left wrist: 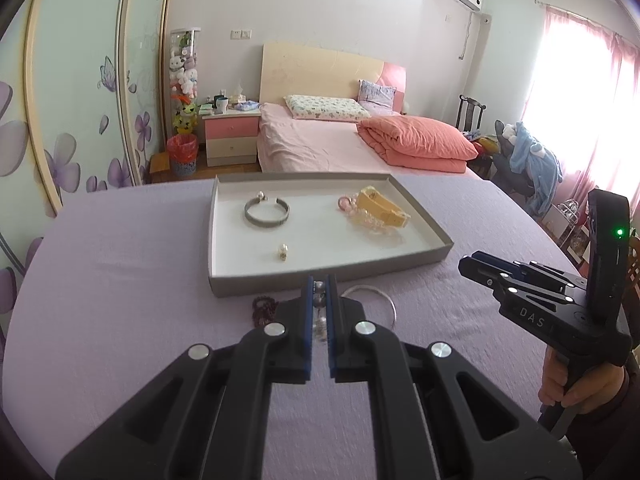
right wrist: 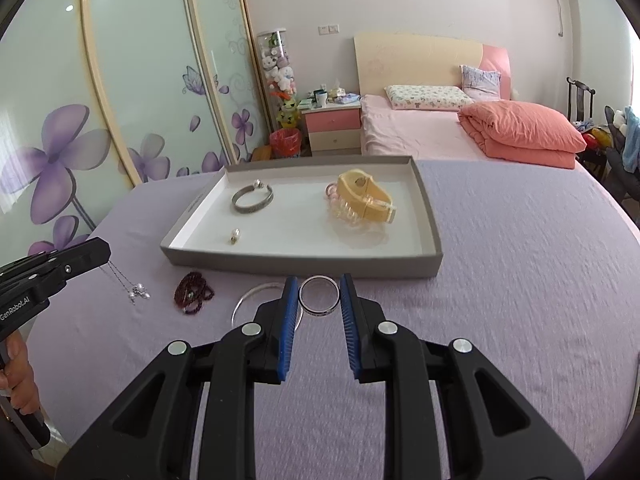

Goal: Organize jewelry
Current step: 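Carry the silver ring and pearl earring into the tray and release them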

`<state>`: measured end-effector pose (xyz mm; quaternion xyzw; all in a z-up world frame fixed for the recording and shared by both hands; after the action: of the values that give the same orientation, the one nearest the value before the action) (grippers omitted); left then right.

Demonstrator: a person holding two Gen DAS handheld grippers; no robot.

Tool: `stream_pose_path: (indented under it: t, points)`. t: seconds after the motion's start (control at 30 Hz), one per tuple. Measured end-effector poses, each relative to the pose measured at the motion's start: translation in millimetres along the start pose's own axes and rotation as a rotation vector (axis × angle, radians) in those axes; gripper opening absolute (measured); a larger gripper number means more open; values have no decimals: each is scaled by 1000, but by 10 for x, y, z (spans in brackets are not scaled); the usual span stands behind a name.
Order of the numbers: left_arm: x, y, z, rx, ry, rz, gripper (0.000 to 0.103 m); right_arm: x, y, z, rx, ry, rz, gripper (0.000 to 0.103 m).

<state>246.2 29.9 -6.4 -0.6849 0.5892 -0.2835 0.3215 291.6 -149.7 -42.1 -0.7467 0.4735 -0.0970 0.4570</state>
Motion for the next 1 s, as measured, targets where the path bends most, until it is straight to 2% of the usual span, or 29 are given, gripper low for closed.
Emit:
stream_pose_path:
  t: [0.3, 0.5, 0.77, 1.0]
  points:
    - [-96, -502, 251, 25, -15, -36, 6, 167, -536, 152, 77, 22, 0, 22]
    - [-132, -886, 572, 40, -21, -41, 6, 213, -842, 465, 101, 2, -9, 22]
    - [-118, -1054, 1178, -3, -48, -29, 6, 348, -796, 1043, 43, -7, -2, 22]
    - [-106, -989, 1571, -42, -55, -36, 6, 357, -757, 1354, -9, 2, -18, 22]
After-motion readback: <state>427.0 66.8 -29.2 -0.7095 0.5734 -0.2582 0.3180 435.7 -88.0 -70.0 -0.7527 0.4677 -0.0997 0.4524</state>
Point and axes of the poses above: each gripper's, at about its wrist camera, not at the fingertips, and z roughly the way its jaws point, x to its right, y to its underside, the point moved 8 cm from there along z, roughly the way its jaws point, and after that the axes turned 12 degrees about -y, right-handed, at the moved point
